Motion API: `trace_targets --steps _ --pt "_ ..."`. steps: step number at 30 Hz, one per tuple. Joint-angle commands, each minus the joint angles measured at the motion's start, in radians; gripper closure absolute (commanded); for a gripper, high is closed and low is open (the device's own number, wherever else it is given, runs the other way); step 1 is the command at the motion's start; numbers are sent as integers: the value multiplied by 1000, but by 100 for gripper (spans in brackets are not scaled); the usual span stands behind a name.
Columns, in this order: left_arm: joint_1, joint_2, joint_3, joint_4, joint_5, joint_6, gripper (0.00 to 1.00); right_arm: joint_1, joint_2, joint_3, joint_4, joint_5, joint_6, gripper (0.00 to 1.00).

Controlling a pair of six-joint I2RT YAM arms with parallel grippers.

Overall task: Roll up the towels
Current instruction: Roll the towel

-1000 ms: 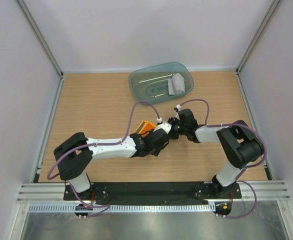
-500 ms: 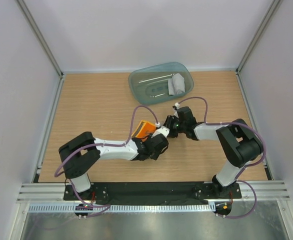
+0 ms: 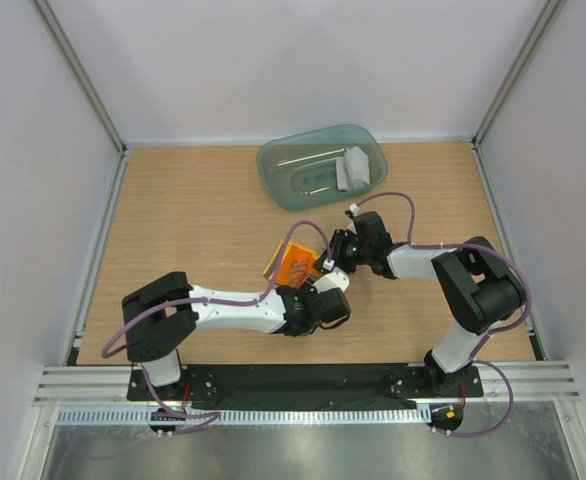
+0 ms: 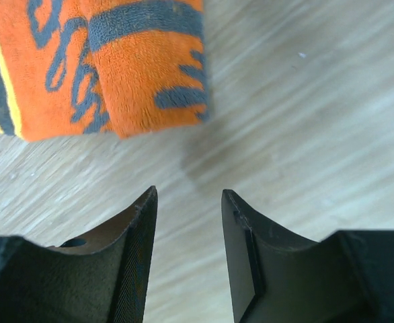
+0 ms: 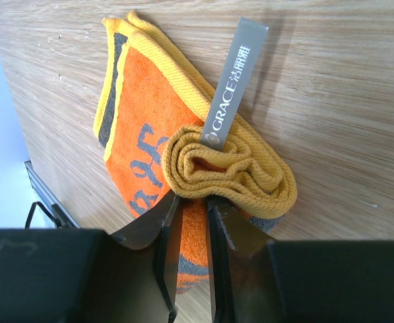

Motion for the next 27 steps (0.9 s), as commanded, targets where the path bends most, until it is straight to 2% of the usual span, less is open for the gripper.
trace_targets --steps 1,7,9,13,19,27 --pt "-22 -89 88 -118 -67 9 56 -2 39 -10 -127 92 -55 72" --pt "-22 -29 168 -83 -126 72 51 0 36 -6 -130 83 -52 73" --pt "-19 12 188 -67 -134 87 46 2 30 -6 -137 83 -52 72" --pt "19 61 211 -35 -107 90 44 0 17 -6 -150 87 -55 73" --pt "65 95 148 93 -35 100 43 2 23 -7 -156 87 -60 73" --pt "128 130 82 186 73 69 45 1 34 -1 -154 78 -58 73"
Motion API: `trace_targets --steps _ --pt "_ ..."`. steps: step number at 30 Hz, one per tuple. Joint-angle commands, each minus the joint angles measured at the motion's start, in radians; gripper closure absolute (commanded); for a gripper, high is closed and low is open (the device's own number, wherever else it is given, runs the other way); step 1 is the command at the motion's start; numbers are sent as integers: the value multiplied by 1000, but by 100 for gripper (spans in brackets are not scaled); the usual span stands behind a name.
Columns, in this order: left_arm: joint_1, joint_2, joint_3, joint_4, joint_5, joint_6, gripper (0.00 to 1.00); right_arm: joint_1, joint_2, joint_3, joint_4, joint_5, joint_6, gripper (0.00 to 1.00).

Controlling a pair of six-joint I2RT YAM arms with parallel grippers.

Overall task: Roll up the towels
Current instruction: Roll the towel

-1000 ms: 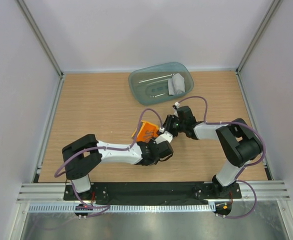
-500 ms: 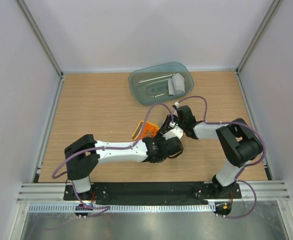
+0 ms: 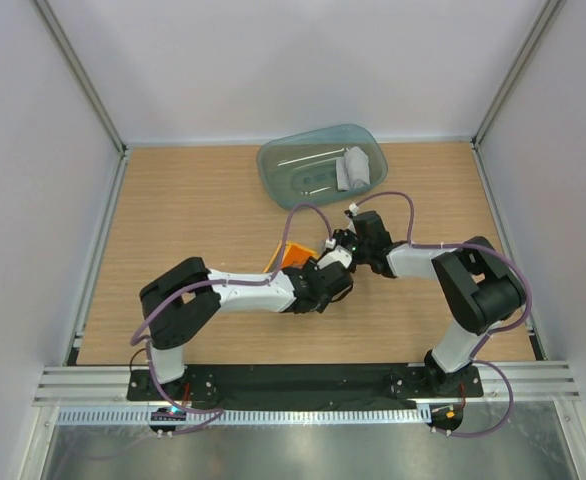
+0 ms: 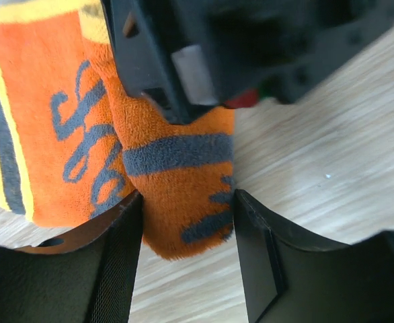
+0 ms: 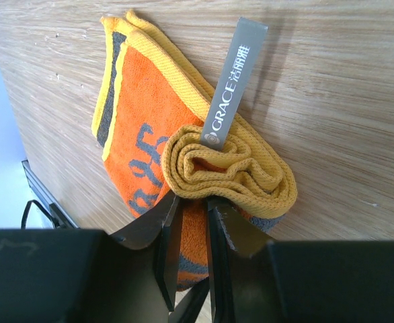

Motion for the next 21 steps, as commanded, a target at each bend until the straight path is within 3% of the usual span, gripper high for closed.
trace_targets --steps 1,7,15,17,21 --pt "16 14 -29 91 52 -17 45 0 34 -11 -132 76 -50 73" --pt "16 37 -69 122 60 -41 51 0 48 5 -146 70 -58 73" --pt "25 52 -97 133 74 -67 84 1 44 19 -178 79 -76 73" --pt "37 40 -106 144 97 -76 89 2 36 37 -215 80 -93 70" --pt "63 3 -163 193 160 -104 93 -15 18 98 -319 133 -144 51"
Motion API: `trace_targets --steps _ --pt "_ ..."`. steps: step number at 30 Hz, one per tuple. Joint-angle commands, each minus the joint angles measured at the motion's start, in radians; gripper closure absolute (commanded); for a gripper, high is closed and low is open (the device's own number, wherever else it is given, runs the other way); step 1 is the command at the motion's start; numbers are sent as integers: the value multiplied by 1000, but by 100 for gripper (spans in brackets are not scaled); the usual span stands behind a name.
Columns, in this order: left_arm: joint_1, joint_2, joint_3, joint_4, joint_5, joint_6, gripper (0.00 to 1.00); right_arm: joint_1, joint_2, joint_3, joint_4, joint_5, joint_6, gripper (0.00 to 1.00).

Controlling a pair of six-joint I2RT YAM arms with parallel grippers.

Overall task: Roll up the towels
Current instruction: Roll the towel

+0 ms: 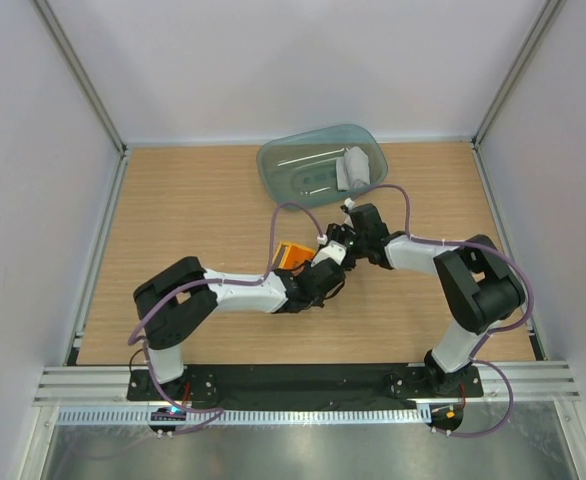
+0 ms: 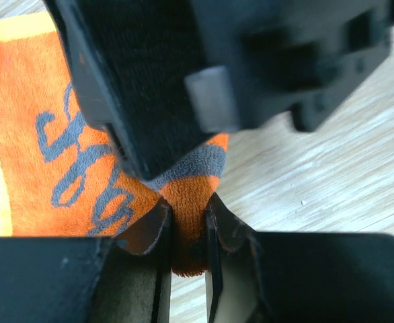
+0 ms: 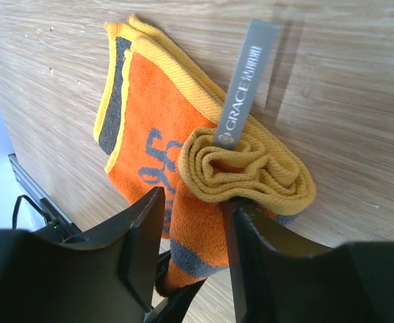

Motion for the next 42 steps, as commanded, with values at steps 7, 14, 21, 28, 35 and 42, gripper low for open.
trace_targets --steps 7,14,21,28,35,42 --pt "56 -57 -145 66 193 -90 94 -84 44 103 -312 145 -133 47" --pt "80 -78 -163 101 286 -131 95 -159 -58 183 -415 202 -167 44" --pt "122 -110 -191 198 427 -213 95 -163 -255 82 -415 161 -151 41" --pt "166 -146 -246 331 597 -335 100 -134 -443 -163 -303 46 -61 29" --pt "201 -143 -324 535 687 -463 100 -70 -462 -297 -124 35 40 21" --pt "208 -146 -355 561 682 -461 100 -36 -308 -354 170 15 137 19"
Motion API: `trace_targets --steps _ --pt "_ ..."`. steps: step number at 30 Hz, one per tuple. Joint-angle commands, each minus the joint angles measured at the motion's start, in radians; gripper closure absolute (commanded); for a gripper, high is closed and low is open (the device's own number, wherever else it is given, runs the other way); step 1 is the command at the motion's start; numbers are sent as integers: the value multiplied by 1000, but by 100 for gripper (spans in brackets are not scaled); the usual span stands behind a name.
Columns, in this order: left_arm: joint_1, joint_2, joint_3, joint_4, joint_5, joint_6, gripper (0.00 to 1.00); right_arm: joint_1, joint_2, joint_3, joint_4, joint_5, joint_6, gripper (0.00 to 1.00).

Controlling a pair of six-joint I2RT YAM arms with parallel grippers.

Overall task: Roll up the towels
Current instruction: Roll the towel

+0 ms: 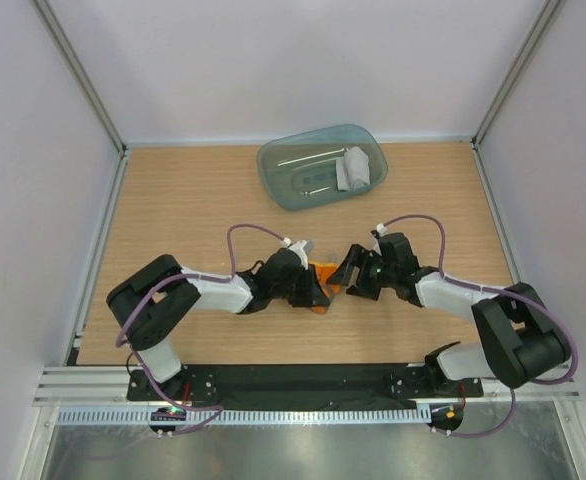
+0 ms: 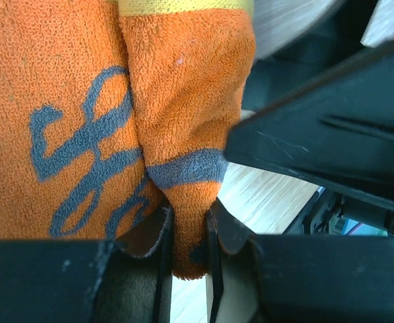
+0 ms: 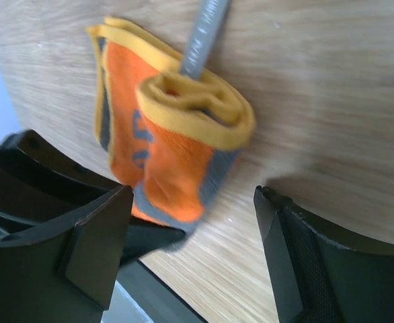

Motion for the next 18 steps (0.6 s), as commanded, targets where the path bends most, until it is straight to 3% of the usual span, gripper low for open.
trace_targets --steps 1,5,9,10,11,12,14,15,18 --pt "5 -20 -23 70 42 -24 100 24 76 -8 203 7 61 19" --pt "15 -29 -47 123 65 -38 100 47 135 19 222 30 66 23" --pt "19 -42 -43 102 70 -22 100 56 144 47 164 50 54 63" --pt "19 -46 -41 94 64 -18 96 67 142 76 129 62 39 77" --pt "19 -54 -41 76 55 -7 92 72 144 93 95 69 10 81" --pt "19 -59 -40 62 44 2 81 75 144 108 34 85 -3 83" --pt "18 -81 -29 -3 4 24 71 89 144 149 -31 110 -29 87" --pt "18 -91 -24 -28 -13 54 59 90 142 163 -95 131 -52 87" --pt "5 -137 11 -174 -115 123 49 102 142 212 -190 150 -80 88"
